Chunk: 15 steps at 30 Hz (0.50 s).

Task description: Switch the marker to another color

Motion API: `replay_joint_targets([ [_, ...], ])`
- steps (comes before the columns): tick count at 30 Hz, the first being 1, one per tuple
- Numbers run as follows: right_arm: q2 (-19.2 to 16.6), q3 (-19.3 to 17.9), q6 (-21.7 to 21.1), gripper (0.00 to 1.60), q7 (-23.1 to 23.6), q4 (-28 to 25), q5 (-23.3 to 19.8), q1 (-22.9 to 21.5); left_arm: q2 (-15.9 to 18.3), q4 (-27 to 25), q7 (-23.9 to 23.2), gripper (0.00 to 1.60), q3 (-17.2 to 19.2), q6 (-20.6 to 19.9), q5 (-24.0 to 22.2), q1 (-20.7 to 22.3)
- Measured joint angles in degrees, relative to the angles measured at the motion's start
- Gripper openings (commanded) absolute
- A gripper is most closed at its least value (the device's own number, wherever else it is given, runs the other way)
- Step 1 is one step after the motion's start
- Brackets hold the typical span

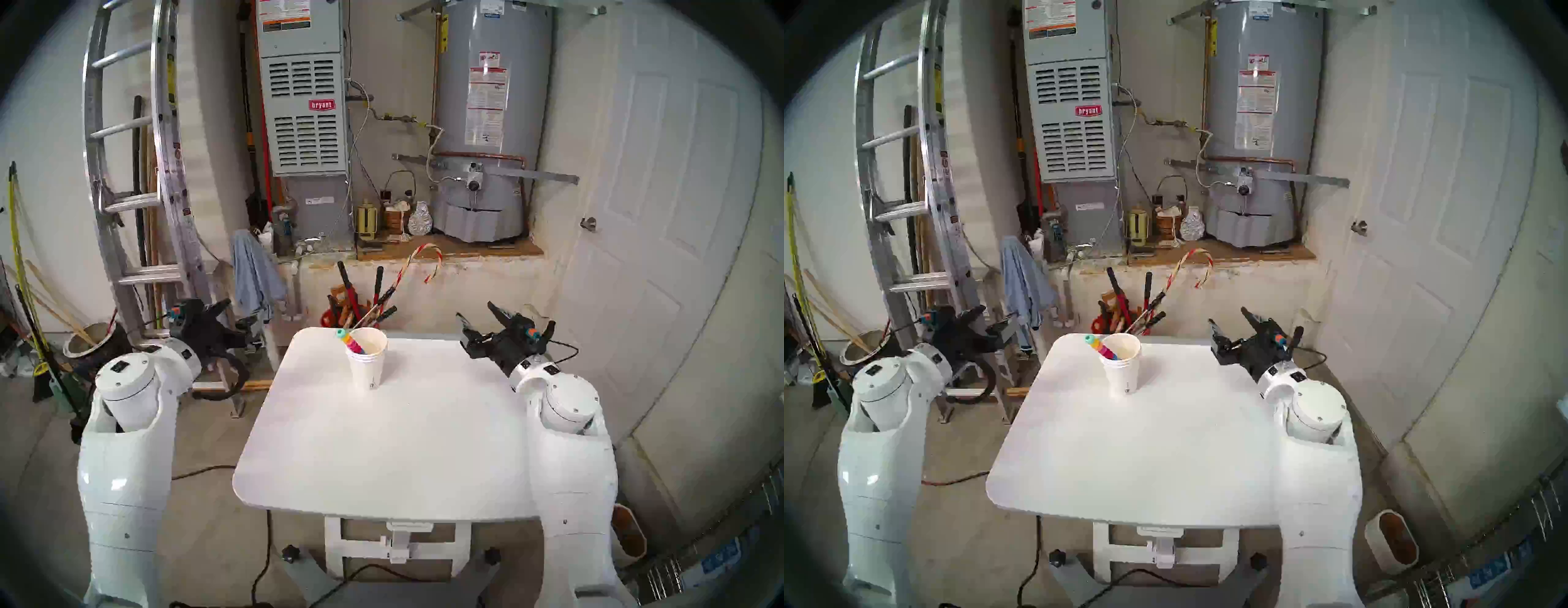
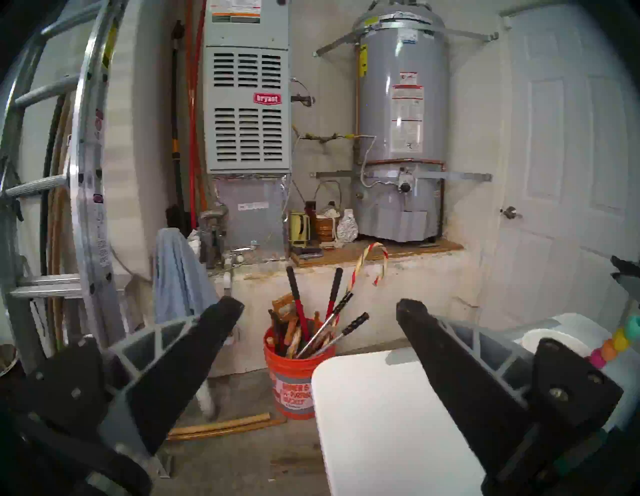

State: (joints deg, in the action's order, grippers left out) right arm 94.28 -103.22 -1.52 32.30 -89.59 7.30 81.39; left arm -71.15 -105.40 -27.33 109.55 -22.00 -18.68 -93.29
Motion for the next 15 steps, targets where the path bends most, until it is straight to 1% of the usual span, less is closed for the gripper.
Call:
replay_joint_targets([
  [2,0.4,-0.1,-1.2,1.60,-2.2,0.5,0.9,-0.9,0.8,-0.4,-2.7,1.60,1.2,1.5,-1.2,-1.7],
  [3,0.5,-0.1,-1.3,1.60,-2.5,0.5,1.1,-1.0,0.9,-0.5,-3.1,1.60,1.4,1.8,-1.4,-2.0],
  [7,1.1,-0.2,-2.8,1.60,-5.1,1.0,2.1,-2.3,1.8,-1.2,-7.7,1.60,3.1,5.7,-3.0,-5.2],
  [8,1.4,-0.2,-3.3,1.60,-5.9,1.1,2.4,-2.8,2.0,-1.4,-9.6,1.60,3.5,7.3,-3.5,-6.6],
  [9,1.5,-0.2,-3.4,1.60,-6.1,1.1,2.4,-2.9,2.1,-1.5,-10.1,1.60,3.6,7.7,-3.6,-6.9],
  [10,1.7,-0.2,-3.9,1.60,-6.8,1.2,2.7,-3.2,2.3,-1.6,-11.9,1.60,3.7,9.3,-4.0,-8.1],
  [15,2.2,-0.2,-4.8,1.60,-8.3,1.2,3.2,-4.0,2.5,-1.7,-16.7,1.60,3.7,13.3,-5.0,-10.5],
])
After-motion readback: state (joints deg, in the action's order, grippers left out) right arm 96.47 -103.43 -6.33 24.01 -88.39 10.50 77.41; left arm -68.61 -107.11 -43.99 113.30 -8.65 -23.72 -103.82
